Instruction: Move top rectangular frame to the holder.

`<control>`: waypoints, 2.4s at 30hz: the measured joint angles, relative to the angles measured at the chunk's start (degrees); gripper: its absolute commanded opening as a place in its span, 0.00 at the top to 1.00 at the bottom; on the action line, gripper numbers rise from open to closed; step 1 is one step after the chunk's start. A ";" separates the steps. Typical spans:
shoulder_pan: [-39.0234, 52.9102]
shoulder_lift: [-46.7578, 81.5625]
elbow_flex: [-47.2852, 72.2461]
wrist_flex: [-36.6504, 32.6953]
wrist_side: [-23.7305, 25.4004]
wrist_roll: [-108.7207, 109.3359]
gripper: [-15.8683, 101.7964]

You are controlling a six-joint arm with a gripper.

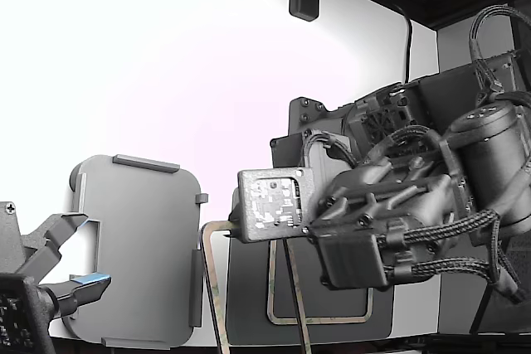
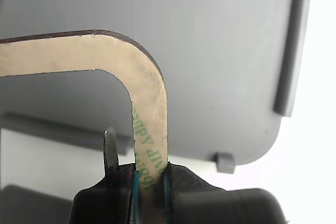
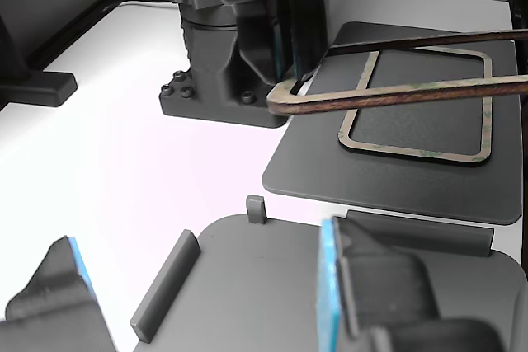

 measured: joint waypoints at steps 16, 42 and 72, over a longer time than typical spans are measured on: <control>-10.81 -17.05 -11.78 0.00 -2.02 -1.49 0.96; -12.57 -28.65 -20.04 0.00 1.14 -4.57 0.96; -12.57 -30.94 -19.86 0.00 2.37 -4.13 0.96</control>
